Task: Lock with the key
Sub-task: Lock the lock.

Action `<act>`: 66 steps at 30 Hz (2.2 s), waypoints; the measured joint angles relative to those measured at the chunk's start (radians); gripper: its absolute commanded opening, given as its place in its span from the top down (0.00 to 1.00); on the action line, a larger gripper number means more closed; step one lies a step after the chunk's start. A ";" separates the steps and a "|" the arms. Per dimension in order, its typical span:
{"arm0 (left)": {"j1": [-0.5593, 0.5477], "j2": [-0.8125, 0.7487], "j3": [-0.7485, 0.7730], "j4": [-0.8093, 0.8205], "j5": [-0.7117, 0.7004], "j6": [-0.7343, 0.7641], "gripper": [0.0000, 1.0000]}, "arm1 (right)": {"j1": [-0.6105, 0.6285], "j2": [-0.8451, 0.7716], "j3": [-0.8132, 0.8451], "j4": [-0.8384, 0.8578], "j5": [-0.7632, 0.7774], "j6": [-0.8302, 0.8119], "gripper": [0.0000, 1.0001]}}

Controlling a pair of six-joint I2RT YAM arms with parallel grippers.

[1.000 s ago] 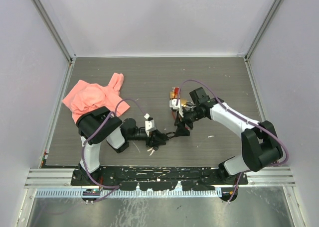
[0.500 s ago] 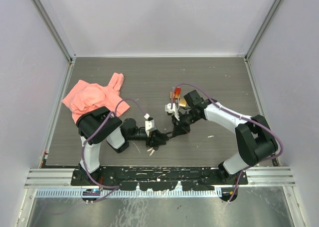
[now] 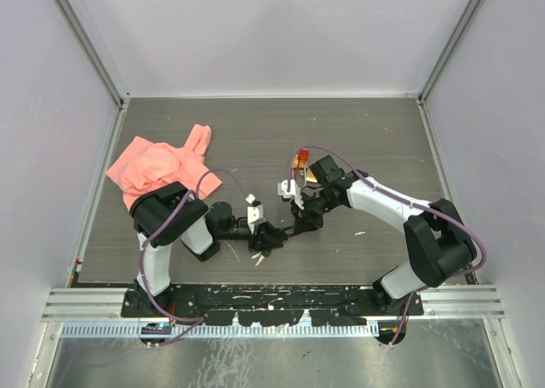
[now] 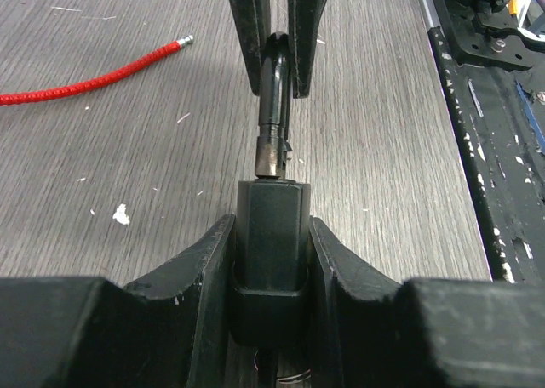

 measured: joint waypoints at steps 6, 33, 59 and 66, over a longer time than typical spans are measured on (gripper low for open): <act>0.004 -0.002 -0.005 0.000 0.021 0.001 1.00 | 0.063 -0.010 0.011 0.002 0.067 -0.006 0.99; 0.037 0.003 -0.035 0.032 0.088 -0.006 1.00 | 0.215 0.011 -0.007 0.130 0.223 0.236 0.99; 0.019 0.037 -0.007 0.075 0.018 -0.040 1.00 | 0.078 0.086 0.060 0.157 0.064 0.229 0.37; 0.019 0.037 -0.009 0.076 -0.001 -0.042 1.00 | -0.029 0.005 0.134 0.074 -0.053 0.141 0.21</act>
